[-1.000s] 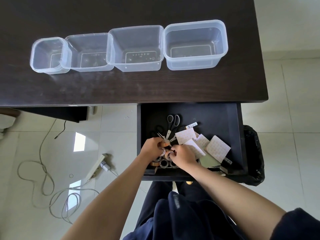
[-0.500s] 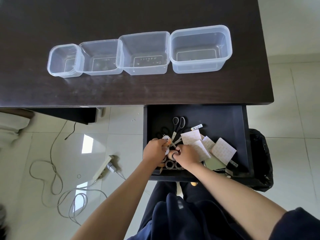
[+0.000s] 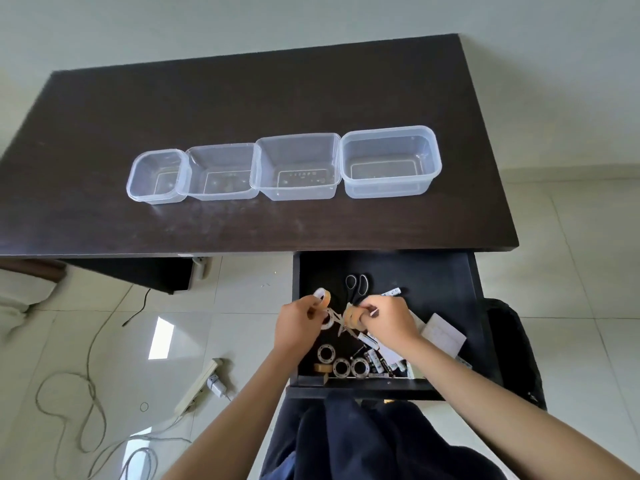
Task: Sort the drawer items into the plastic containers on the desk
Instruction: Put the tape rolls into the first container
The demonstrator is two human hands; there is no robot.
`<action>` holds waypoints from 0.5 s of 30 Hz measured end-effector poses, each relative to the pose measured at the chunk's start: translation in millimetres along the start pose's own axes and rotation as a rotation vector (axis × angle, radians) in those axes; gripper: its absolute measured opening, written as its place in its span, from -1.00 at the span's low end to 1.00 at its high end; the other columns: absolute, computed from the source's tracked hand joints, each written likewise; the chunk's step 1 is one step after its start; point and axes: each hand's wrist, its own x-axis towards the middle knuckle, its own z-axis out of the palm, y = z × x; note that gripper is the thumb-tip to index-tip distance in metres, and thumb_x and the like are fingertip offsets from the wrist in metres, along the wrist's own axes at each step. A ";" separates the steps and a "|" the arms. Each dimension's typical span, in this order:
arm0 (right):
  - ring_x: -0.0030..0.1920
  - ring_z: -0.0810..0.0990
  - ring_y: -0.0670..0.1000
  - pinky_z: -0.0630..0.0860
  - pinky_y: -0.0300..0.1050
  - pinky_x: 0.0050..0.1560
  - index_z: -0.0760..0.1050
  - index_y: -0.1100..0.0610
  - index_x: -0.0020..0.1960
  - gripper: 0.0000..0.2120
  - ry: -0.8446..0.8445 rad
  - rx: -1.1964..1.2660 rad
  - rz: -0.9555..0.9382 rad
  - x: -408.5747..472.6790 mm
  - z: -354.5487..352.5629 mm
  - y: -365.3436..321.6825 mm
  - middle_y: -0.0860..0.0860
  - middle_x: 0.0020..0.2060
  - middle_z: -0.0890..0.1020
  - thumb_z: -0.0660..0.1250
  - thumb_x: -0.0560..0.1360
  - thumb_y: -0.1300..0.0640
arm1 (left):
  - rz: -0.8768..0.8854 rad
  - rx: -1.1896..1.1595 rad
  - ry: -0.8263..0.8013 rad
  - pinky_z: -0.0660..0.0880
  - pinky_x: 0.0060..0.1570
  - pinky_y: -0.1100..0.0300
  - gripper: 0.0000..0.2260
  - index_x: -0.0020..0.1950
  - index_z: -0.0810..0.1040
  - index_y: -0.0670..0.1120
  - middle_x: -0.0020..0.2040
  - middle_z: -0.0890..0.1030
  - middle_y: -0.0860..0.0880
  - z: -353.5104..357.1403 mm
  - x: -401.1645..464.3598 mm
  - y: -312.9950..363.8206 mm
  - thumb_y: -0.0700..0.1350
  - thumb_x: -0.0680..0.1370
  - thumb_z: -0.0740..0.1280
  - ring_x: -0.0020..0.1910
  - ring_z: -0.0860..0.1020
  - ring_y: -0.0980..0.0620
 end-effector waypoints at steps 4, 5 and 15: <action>-0.32 0.55 -0.09 0.50 -0.12 -0.30 0.63 -0.01 -0.21 -0.87 0.019 -0.019 -0.102 12.4 -5.7 -41.5 -0.09 -0.36 0.62 0.33 0.36 0.17 | 0.019 -0.019 0.052 0.33 -0.40 0.38 -0.80 0.13 0.61 -0.07 -0.21 0.58 0.02 -28.0 12.6 -2.1 -0.09 0.55 0.33 -0.27 0.51 0.08; -0.29 0.56 -0.10 0.51 -0.12 -0.27 0.63 0.00 -0.19 -0.88 0.023 -0.019 -0.109 14.9 -5.7 -54.4 -0.10 -0.32 0.63 0.34 0.37 0.17 | 0.020 -0.026 0.064 0.34 -0.39 0.37 -0.81 0.12 0.61 -0.08 -0.21 0.59 0.02 -37.4 16.5 -5.1 -0.09 0.55 0.33 -0.27 0.52 0.07; -0.25 0.60 -0.10 0.57 -0.15 -0.19 0.65 0.10 -0.16 -0.90 0.095 0.023 -0.283 64.4 56.9 -215.2 -0.07 -0.28 0.65 0.36 0.40 0.23 | 0.101 -0.211 0.271 0.49 -0.14 0.33 -0.86 0.05 0.65 -0.09 0.18 0.58 0.05 -187.3 64.7 -81.2 -0.14 0.52 0.38 -0.15 0.63 0.05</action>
